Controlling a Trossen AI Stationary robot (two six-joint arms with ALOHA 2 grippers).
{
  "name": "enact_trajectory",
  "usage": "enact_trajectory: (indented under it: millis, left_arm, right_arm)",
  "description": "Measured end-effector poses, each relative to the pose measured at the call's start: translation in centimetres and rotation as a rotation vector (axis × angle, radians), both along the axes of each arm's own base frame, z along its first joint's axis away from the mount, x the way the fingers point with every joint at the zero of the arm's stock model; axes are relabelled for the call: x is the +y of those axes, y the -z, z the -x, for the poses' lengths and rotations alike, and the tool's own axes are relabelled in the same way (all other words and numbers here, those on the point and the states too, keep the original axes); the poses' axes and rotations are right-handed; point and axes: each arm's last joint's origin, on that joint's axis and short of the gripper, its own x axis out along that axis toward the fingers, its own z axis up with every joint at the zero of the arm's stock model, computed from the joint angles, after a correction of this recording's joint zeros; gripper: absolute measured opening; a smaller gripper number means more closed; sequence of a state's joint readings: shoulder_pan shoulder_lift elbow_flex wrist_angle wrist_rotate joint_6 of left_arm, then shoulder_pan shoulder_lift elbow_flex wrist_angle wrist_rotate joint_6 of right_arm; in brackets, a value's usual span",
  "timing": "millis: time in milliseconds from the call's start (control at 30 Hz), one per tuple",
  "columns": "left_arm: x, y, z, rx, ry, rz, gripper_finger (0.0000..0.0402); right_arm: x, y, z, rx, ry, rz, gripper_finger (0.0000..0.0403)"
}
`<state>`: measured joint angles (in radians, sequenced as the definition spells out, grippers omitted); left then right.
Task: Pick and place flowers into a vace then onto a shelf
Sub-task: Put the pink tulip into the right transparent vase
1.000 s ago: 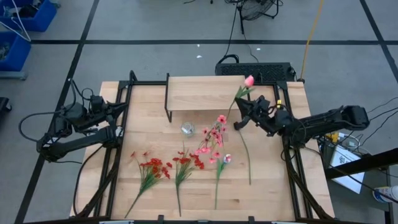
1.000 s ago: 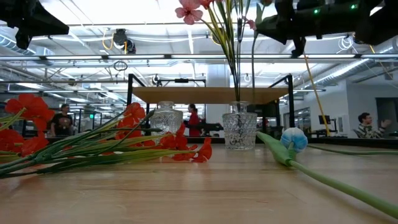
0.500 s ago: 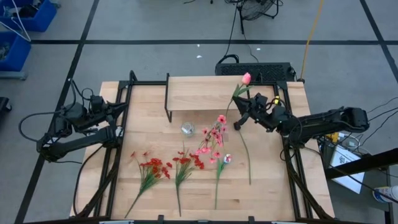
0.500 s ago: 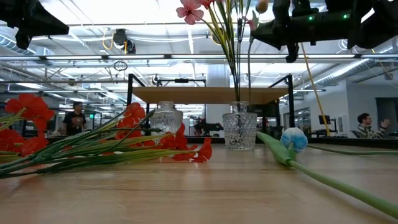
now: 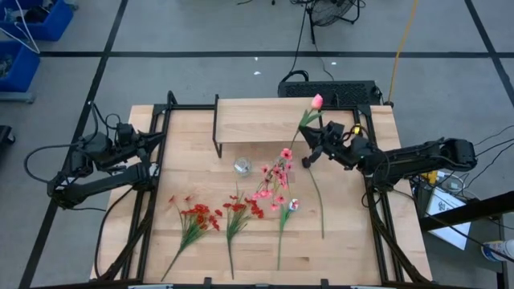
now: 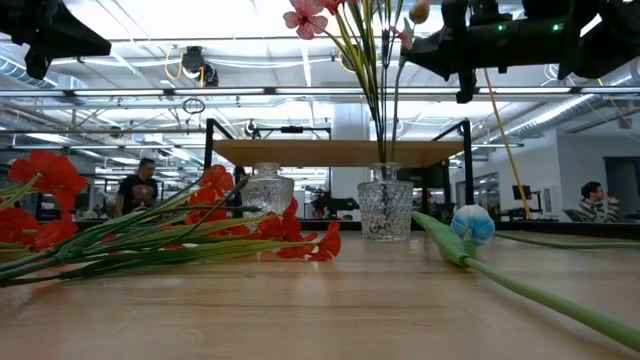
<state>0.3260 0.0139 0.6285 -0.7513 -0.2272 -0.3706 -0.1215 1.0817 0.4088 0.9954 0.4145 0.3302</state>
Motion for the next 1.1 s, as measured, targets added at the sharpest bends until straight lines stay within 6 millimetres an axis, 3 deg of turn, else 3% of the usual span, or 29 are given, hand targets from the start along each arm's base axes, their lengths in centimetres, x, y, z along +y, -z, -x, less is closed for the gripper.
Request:
enact_trajectory:
  millis: [467, 1100]
  left_arm:
    - [0.0, 0.0, 0.0, 0.0, 0.0, 0.0, 0.0051]
    - [0.0, 0.0, 0.0, 0.0, 0.0, 0.0, 0.0051]
  right_arm:
    - [-0.1, 1.1, -0.5, 0.092, 0.001, -0.006, 0.0]
    - [0.5, 4.7, -2.6, 0.323, -0.135, 0.101, 0.0004]
